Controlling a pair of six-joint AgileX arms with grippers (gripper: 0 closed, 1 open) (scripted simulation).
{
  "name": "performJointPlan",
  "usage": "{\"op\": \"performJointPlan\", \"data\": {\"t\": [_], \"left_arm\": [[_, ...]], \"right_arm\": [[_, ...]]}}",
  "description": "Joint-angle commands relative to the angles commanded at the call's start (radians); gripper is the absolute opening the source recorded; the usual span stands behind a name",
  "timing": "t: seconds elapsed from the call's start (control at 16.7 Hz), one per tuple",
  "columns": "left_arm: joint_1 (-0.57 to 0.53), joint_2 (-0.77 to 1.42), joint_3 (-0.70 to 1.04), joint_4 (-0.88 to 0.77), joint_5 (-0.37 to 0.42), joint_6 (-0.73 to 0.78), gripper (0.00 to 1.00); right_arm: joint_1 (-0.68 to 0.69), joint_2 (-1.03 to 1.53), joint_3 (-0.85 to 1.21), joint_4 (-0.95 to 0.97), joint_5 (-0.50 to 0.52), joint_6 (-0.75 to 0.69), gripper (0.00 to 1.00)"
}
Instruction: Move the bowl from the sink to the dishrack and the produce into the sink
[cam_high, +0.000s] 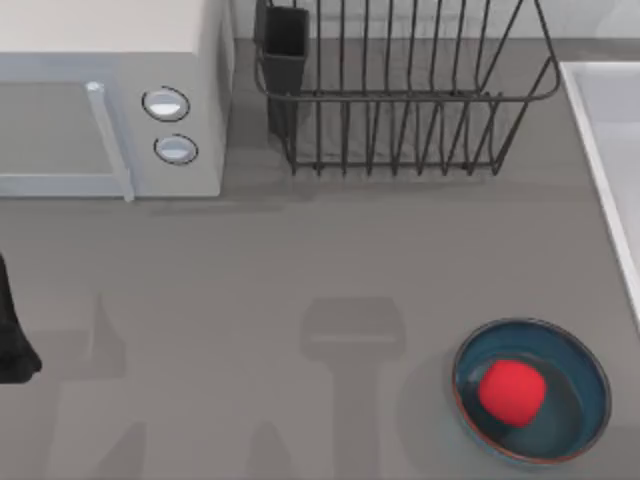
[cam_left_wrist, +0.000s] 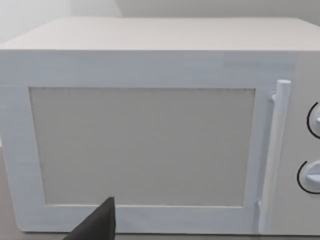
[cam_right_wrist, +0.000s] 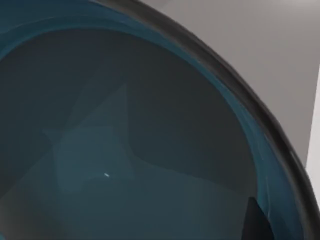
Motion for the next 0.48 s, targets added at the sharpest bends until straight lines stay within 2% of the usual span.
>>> {"op": "performJointPlan", "data": {"t": [0.24,0.48], "left_arm": [[0.0,0.0,0.0,0.0,0.0,0.0,1.0],[0.0,0.0,0.0,0.0,0.0,0.0,1.0]], "right_arm": [[0.104,0.004,0.027,0.102,0.06,0.079,0.0],[0.366,0.035,0.049,0.339,0.2,0.233,0.0]]}}
